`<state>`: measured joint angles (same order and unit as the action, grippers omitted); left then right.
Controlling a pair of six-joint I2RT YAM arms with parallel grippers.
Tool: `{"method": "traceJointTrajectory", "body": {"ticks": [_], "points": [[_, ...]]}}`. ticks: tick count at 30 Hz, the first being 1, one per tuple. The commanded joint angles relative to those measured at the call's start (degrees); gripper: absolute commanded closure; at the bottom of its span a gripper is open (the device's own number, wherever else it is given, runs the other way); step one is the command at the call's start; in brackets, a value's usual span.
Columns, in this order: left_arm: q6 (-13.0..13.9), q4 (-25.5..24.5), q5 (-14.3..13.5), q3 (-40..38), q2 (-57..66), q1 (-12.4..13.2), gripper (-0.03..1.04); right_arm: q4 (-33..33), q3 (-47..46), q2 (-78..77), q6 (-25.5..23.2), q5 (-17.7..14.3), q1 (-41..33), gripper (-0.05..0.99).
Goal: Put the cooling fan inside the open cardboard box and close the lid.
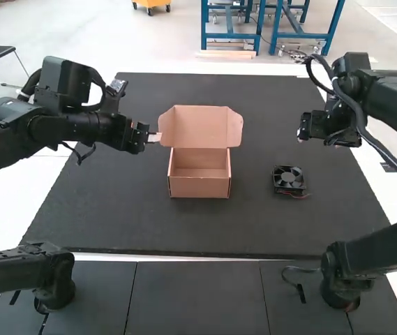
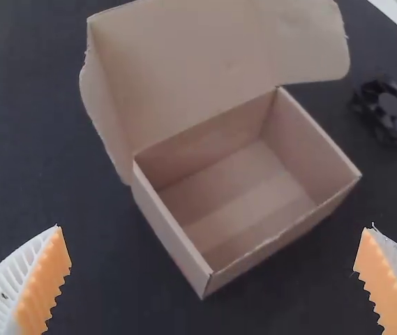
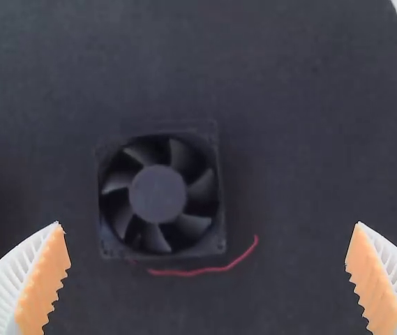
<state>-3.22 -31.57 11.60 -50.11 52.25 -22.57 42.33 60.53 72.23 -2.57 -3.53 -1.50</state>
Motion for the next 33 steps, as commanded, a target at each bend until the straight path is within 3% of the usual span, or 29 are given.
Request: {"method": "traceJointTrajectory", "body": {"ticks": [1, 23, 33], "points": [[0.94, -0.86, -1.05, -3.86, 1.28, -0.37, 0.05, 0.3, 2.4, 2.22, -0.42, 2.74, 1.15, 0.03], [7.09, -0.77, -4.83, -4.3, 1.98, -0.72, 0.05, -5.5, 0.2, 18.13, 5.47, 1.68, 7.3, 0.04], [7.18, -0.07, -4.83, -4.21, 1.98, -0.72, 0.05, -5.5, 0.73, 22.7, 8.72, 1.16, 7.74, 0.04]]}}
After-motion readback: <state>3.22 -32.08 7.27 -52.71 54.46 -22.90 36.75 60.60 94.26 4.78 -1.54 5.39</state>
